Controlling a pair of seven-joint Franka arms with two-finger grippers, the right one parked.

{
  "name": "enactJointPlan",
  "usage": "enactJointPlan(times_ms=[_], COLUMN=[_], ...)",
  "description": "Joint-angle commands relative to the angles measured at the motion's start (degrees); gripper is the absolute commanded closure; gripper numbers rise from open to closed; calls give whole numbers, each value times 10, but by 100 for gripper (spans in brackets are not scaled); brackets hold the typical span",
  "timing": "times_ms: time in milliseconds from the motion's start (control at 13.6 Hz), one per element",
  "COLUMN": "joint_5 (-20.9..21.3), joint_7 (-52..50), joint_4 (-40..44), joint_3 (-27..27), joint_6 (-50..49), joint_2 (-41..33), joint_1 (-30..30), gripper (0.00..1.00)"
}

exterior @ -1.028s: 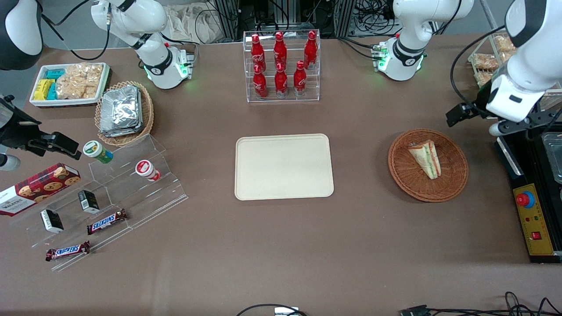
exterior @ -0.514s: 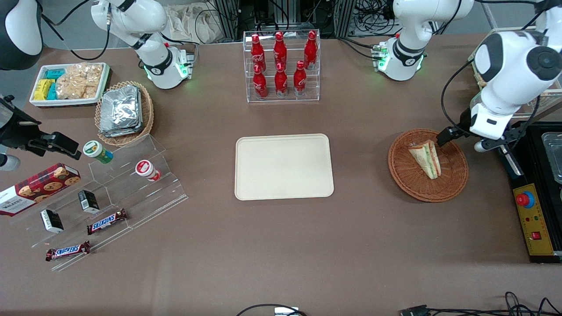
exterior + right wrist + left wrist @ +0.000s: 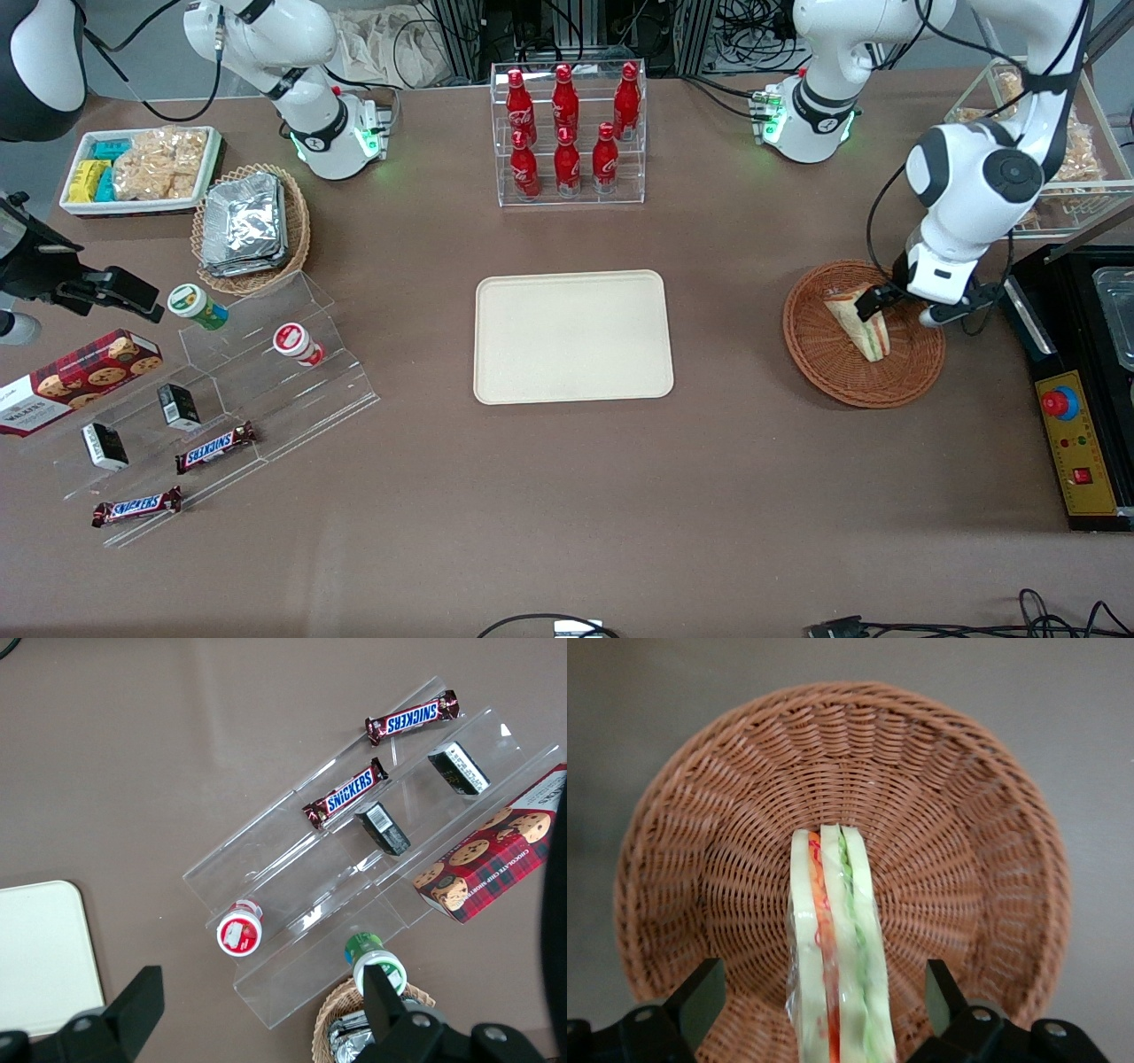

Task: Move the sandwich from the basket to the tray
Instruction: 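Lower the open left gripper around the sandwich and close it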

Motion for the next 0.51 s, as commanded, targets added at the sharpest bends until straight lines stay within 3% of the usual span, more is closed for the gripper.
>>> enactJointPlan(times_ms=[0,440], joint_5=[-3,-4], joint_7=[-8,-9], joint_4=[-5,-11], joint_3=[1,1], joint_6=[54,74], joint_2=[43,68], joint_1=[0,-1], gripper=[0,5])
